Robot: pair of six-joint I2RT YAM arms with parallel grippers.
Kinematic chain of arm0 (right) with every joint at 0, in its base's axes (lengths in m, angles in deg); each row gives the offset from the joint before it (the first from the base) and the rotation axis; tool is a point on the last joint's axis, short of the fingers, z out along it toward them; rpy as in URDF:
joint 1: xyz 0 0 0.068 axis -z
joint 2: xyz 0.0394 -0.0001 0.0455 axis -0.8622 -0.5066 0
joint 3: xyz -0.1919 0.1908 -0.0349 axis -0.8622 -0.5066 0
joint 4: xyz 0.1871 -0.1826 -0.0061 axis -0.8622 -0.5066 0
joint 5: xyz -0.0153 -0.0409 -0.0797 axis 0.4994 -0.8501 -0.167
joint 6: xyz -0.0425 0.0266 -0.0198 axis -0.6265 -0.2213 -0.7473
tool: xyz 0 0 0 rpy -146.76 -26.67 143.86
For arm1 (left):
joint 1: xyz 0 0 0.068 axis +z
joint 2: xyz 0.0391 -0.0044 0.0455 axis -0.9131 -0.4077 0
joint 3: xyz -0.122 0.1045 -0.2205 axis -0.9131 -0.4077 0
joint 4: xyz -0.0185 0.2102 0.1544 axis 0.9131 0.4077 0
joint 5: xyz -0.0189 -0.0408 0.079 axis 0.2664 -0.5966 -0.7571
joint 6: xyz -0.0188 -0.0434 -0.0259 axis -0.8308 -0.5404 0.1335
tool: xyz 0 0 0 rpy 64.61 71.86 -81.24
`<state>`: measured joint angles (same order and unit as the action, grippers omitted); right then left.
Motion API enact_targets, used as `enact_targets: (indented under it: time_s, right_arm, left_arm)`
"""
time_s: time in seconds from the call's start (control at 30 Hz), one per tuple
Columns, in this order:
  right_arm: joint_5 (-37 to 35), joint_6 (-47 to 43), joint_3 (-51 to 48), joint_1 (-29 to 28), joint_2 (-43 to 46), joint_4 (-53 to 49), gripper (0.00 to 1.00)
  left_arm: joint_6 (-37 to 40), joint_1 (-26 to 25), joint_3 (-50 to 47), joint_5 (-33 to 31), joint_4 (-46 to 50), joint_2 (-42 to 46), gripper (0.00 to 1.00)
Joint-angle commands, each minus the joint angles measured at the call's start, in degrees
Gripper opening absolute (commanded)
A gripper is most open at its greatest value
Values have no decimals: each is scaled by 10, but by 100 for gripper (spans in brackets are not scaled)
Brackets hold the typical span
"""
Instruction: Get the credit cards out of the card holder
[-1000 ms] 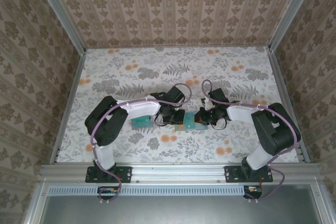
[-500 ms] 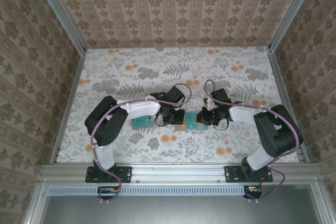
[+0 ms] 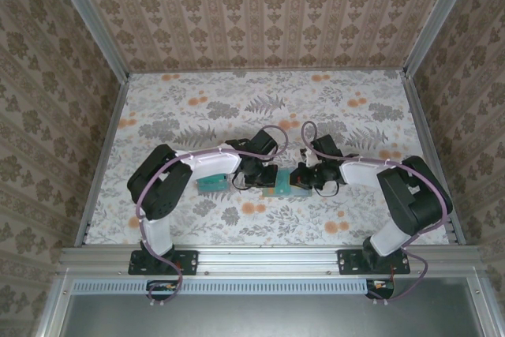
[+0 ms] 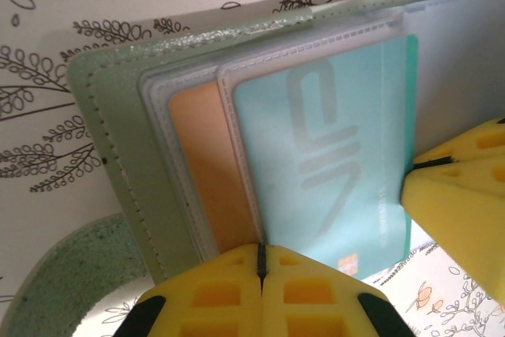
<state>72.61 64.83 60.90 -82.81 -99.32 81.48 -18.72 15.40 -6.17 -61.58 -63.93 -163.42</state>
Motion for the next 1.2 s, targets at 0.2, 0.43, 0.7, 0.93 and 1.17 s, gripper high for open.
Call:
enact_targets:
  time_s: [0.2, 0.43, 0.7, 0.93, 1.17]
  right_arm:
    - [-5, 7, 6, -10, -13, -10, 6]
    - [-5, 9, 6, -10, -16, -7, 6]
    - [-5, 11, 5, -11, -18, -7, 8]
    - [-3, 12, 3, -11, -15, -6, 8]
    - [-3, 12, 1, -11, -11, -10, 7]
  left_arm:
    - [-2, 9, -14, -29, 44, 20, 10]
    - [2, 10, -2, -20, 21, 43, 12]
    - [-3, 9, 6, 2, -3, 17, 14]
    - [-4, 7, 17, -10, 20, -10, 18]
    - [-5, 6, 23, -25, 45, -27, 3]
